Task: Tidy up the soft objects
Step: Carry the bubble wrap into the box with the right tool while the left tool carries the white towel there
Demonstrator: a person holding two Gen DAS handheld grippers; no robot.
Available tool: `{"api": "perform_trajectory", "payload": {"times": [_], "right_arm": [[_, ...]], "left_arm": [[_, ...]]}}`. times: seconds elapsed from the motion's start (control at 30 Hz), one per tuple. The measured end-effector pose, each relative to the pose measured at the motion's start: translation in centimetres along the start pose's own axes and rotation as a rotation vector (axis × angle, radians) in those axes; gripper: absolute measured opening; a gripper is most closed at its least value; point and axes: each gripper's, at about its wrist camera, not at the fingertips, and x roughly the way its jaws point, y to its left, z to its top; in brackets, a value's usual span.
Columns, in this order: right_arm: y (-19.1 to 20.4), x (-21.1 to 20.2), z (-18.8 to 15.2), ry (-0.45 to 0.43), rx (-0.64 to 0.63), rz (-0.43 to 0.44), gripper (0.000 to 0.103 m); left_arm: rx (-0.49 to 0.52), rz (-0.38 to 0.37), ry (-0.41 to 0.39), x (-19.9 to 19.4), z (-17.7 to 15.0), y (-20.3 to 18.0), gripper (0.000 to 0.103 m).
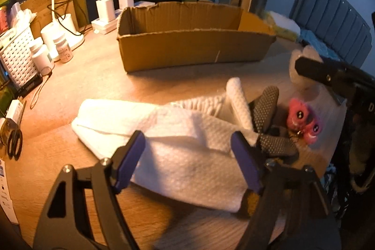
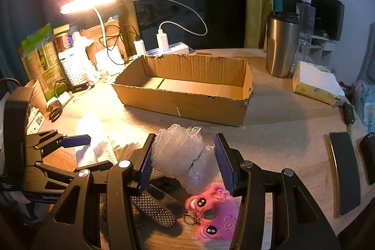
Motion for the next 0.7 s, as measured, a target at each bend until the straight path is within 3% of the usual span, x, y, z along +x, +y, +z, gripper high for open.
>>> {"api": "perform_trajectory", "payload": {"times": [0.07, 0.1, 0.27, 0.37, 0.7], "right_arm": [[-0.1, 0.0, -0.1, 0.001, 0.003, -0.004, 0.052], [-0.2, 0.0, -0.1, 0.003, 0.005, -0.005, 0.052], [-0.1, 0.3, -0.2, 0.008, 0.002, -0.003, 0.052], [0.1, 0.3, -0.1, 0.010, -0.004, -0.001, 0.052], [0.3, 0.2, 0.5, -0.004, -0.014, -0.011, 0.052]], "left_arm": [[-0.005, -0.016, -0.026, -0.4, -0.2, 0.3, 0.070], [-0.009, -0.037, -0.034, -0.4, -0.3, 0.6, 0.046], [-0.042, -0.127, -0.034, -0.4, -0.8, 1.5, 0.015], [-0.025, -0.132, -0.053, -1.0, -0.8, 1.1, 0.007], [-0.062, -0.165, -0.137, -4.7, 0.2, 2.2, 0.007]]}}
